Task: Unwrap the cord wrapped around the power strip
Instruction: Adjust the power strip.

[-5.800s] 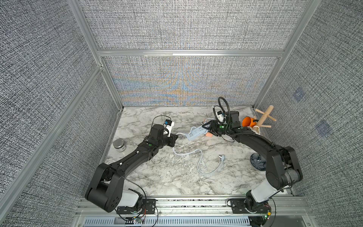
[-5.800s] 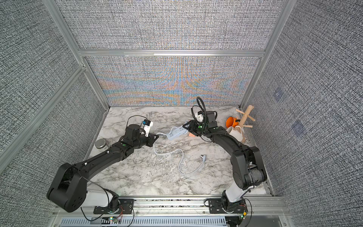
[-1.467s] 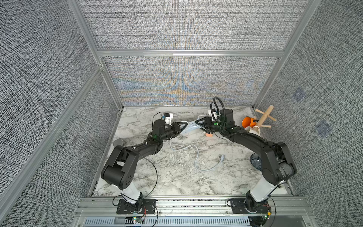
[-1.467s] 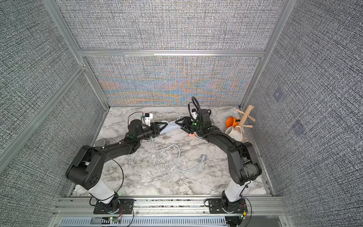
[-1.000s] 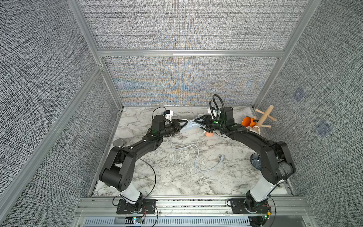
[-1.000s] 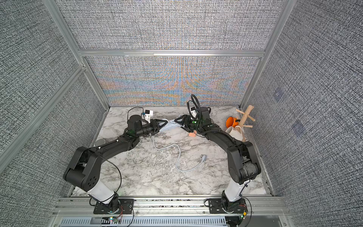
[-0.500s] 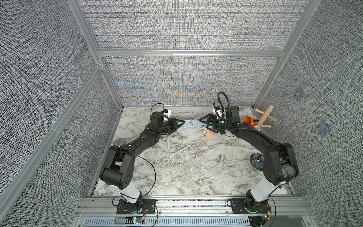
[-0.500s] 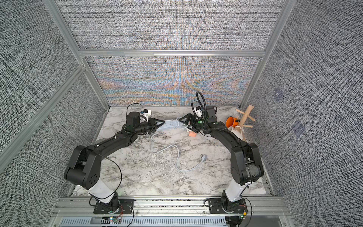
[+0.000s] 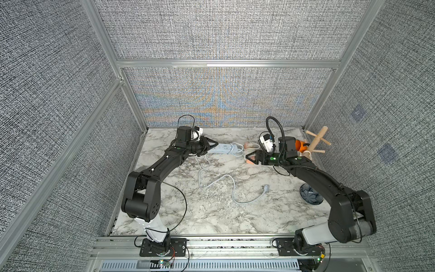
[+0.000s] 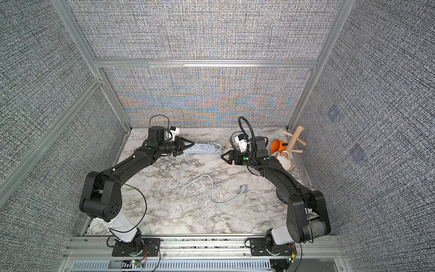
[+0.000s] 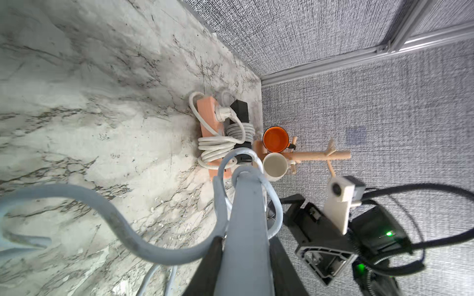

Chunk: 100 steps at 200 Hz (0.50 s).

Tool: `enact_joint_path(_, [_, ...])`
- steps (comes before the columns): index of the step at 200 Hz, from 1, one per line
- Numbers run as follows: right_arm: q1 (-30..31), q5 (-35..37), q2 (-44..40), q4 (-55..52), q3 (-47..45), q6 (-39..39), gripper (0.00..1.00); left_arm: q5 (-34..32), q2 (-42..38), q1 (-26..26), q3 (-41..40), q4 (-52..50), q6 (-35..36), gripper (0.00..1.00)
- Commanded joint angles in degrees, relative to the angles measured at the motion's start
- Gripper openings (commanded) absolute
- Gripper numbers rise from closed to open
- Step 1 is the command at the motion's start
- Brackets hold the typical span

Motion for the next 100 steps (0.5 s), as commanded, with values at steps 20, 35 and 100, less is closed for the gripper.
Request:
enact_joint_path(20, [-0.6,-7.0,-1.1,28.4,-8.4,6.5,0.76,6.0,2.3,0.2,0.1,23.7,-22.6,0.0])
enact_joint_path(35, [-1.2,-9.2,0.3,42.5,-13.2,13.4,0.7,4.8,2.0,0.1,0.0,26.6,-27.0,0.0])
enact_joint_path(100, [7.5,0.8,3.7,71.0,-21.4,12.3,0.71,-1.1,-3.9,-0.1,-1.1,23.7,-32.7,0.0])
